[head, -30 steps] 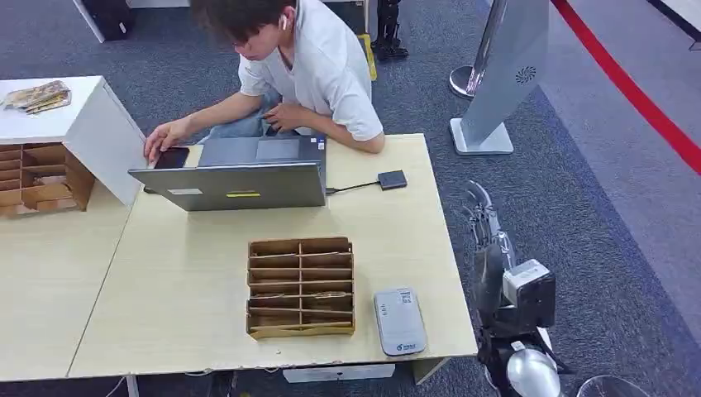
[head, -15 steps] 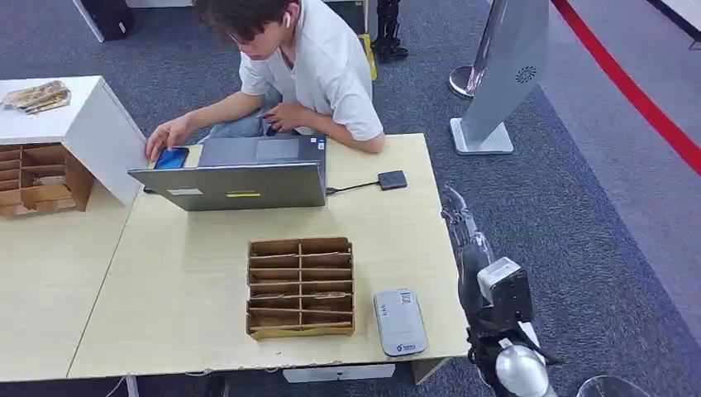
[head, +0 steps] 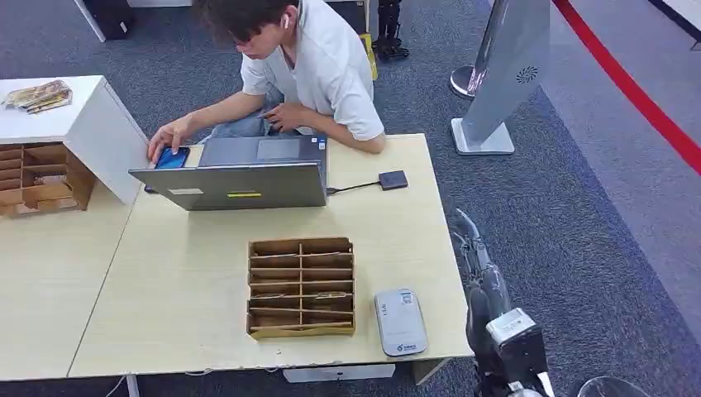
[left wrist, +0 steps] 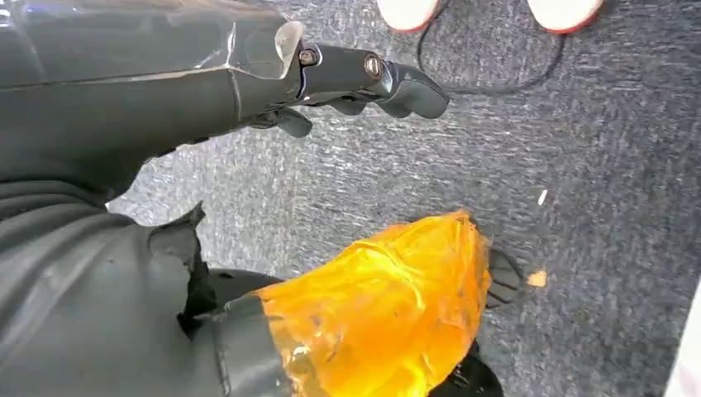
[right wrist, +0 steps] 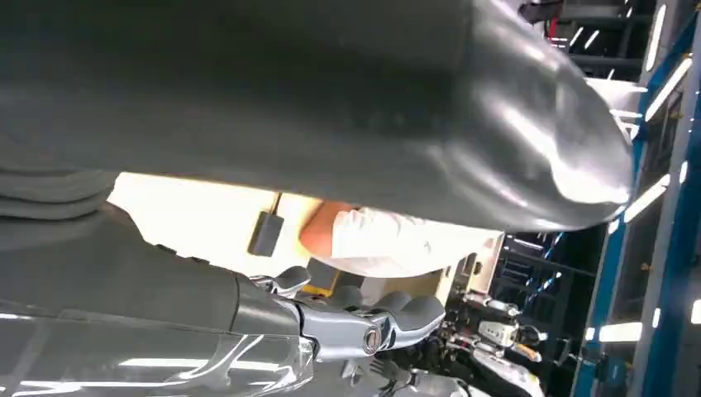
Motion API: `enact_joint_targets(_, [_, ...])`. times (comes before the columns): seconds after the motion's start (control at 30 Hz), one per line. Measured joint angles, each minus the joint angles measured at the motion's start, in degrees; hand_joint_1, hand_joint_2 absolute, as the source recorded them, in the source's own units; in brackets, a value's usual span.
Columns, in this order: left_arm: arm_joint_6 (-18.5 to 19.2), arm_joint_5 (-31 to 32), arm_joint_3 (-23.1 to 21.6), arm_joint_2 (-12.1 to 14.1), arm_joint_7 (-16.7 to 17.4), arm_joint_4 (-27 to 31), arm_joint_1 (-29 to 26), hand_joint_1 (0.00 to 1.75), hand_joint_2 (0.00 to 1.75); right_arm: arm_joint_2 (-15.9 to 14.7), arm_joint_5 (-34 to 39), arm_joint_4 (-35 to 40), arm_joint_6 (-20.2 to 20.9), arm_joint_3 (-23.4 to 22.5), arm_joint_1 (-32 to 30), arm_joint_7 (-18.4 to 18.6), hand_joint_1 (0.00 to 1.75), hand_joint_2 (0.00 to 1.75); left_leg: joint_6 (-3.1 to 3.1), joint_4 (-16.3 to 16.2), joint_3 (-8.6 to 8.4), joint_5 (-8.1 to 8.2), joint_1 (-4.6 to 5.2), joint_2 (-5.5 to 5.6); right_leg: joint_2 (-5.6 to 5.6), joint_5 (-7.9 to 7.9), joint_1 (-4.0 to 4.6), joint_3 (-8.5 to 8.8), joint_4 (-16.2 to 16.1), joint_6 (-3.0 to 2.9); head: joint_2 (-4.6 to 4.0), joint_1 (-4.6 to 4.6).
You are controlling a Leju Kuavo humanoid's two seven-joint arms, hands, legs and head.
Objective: Pass the card to the sensor for recognition and then transmit it.
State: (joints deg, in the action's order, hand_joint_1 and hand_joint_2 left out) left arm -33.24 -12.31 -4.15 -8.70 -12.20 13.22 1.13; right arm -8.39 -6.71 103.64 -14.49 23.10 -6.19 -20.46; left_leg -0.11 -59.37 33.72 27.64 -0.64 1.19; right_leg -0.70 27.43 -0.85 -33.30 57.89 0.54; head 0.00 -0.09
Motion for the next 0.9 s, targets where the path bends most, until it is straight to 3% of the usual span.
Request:
enact_joint_targets(0.2, [0.6, 1.7, -0.2, 0.4, 0.1, -0.5, -0.1, 0.00, 0.00, -0.4, -1.0, 2.6, -1.6, -0.1, -3.1, -0.3, 0.00, 0.00, 0.00, 0.0, -0.01, 0.00, 0.00, 0.01, 0.01, 0.00, 0.00, 0.01, 0.0, 0.00, 0.02, 0.00])
enact_joint_targets(0.23, [0.9, 2.1, -0.4, 0.4, 0.1, -0.7, -0.1, 0.00, 0.00, -0.4, -1.2, 3.1, -2.0, -0.1, -3.9, -0.4, 0.00, 1.75, 0.00, 0.0, -0.01, 0.00, 0.00, 0.00, 0.01, 0.00, 0.00, 0.01, 0.0, 0.00, 0.00, 0.02])
enact_joint_targets(0.4, [1.7, 3.6, -1.3, 0.2, 1.6, -0.8, 0.1, 0.00, 0.00, -0.4, -7.9, 4.7, -4.8, 0.2, -5.5, 0.6, 0.00, 1.75, 0.01, 0.0, -0.02, 0.01, 0.00, -0.03, -0.01, 0.00, 0.00, 0.01, 0.0, 0.00, 0.00, 0.00])
enact_joint_targets(0.6, [2.8, 4.5, -1.9, 0.2, 2.4, -0.9, 0.1, 0.00, 0.00, -0.7, -27.8, 4.9, -9.6, 2.9, -5.7, 4.8, 0.00, 1.75, 0.02, 0.0, -0.02, 0.03, 0.00, -0.05, -0.01, 0.00, 0.00, 0.02, 0.0, 0.00, 0.00, 0.00])
enact_joint_targets(0.9, [3.6, 6.4, -2.8, 0.2, 3.5, -0.9, 0.2, 0.00, 0.00, -1.0, -53.0, 2.7, -10.9, 7.7, -1.9, 13.4, 0.00, 1.75, 0.02, 0.0, -0.03, 0.02, 0.00, -0.05, -0.02, 0.00, 0.00, 0.02, 0.0, 0.00, 0.00, 0.00])
